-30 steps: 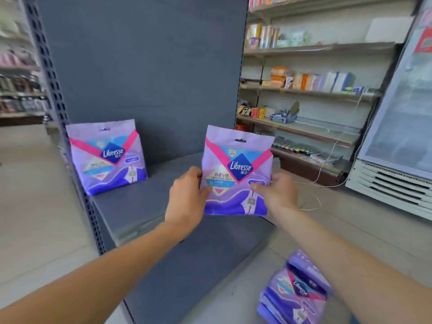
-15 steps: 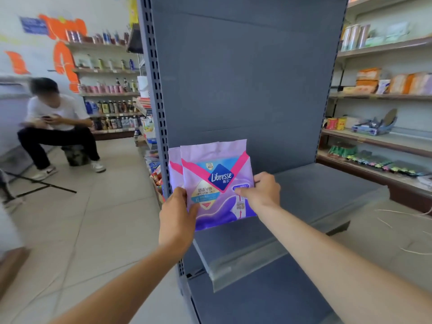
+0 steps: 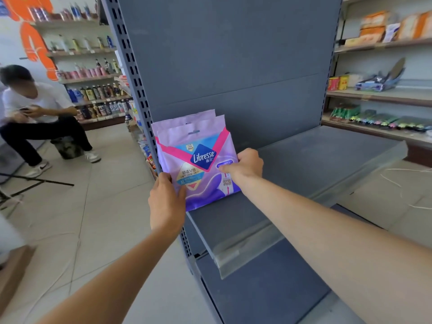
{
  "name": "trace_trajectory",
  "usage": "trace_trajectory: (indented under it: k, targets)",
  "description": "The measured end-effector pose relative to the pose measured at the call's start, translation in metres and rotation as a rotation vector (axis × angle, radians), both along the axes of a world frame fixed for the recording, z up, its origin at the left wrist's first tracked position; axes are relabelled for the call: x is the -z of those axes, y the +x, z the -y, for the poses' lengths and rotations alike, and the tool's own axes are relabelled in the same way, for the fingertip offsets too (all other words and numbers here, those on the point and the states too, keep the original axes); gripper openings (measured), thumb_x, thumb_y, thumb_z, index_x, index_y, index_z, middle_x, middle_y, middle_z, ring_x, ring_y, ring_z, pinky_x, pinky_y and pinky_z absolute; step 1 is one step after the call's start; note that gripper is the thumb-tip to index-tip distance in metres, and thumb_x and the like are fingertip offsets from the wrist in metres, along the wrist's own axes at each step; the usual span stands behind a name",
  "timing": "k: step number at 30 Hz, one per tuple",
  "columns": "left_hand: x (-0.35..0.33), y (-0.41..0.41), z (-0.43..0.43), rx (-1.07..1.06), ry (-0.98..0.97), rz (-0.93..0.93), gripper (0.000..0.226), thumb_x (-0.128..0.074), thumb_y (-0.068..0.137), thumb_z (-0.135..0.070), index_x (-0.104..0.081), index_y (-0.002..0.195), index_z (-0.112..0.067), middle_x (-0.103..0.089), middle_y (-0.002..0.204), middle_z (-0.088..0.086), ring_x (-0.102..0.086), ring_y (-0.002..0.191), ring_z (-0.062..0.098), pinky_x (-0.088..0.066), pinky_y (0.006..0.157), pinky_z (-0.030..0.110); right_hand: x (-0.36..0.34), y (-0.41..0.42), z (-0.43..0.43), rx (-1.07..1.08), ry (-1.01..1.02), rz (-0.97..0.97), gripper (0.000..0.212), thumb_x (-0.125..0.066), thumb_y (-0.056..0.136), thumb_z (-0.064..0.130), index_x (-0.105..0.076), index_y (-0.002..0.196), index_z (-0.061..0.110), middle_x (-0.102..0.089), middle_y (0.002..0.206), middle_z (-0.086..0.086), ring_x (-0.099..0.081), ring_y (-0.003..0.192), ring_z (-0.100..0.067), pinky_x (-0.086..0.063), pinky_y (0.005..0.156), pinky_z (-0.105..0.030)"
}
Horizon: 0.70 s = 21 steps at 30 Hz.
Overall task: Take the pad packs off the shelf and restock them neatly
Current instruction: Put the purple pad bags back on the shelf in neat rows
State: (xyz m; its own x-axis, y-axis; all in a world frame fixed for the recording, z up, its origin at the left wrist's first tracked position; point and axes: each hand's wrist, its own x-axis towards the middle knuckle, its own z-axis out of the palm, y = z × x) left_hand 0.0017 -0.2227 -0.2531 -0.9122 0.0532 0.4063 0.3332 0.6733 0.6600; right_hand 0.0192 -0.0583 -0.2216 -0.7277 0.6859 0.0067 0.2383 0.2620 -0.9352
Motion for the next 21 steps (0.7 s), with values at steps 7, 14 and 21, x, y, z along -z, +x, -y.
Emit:
trace_trajectory:
  k: [7,14,21]
  targets:
    - [-0.012,0.012,-0.005,-0.150,-0.128,-0.108,0.047,-0.067,0.080,-0.011,-0.038,0.116,-0.008,-0.044,0.116,0.011,-0.050,0.109,0.033,-0.044,0.072,0.041,-0.007,0.004,0.001,-0.017,0.144,0.085,0.057,-0.081,0.076,0.025,-0.049,0.118,0.004,-0.057,0.125,-0.013,-0.060,0.110,-0.032,-0.044,0.069,-0.031]
    - [-0.033,0.042,-0.028,0.118,-0.537,-0.326,0.043,-0.057,0.076,0.004,-0.051,0.117,-0.007,-0.049,0.114,0.013,-0.044,0.101,0.033,-0.042,0.080,0.040,-0.029,0.083,-0.025,-0.280,0.898,0.302,0.042,-0.064,0.086,0.032,-0.054,0.121,0.011,-0.052,0.123,-0.009,-0.049,0.116,-0.030,-0.043,0.082,-0.035]
    - [-0.053,0.101,-0.092,0.450,-0.574,-0.244,0.033,-0.054,0.085,-0.005,-0.052,0.116,-0.014,-0.050,0.117,0.005,-0.052,0.111,0.027,-0.045,0.075,0.038,-0.039,0.185,-0.070,-0.320,0.887,0.451,0.043,-0.059,0.089,0.041,-0.055,0.121,0.012,-0.054,0.123,-0.004,-0.051,0.115,-0.025,-0.048,0.092,-0.043]
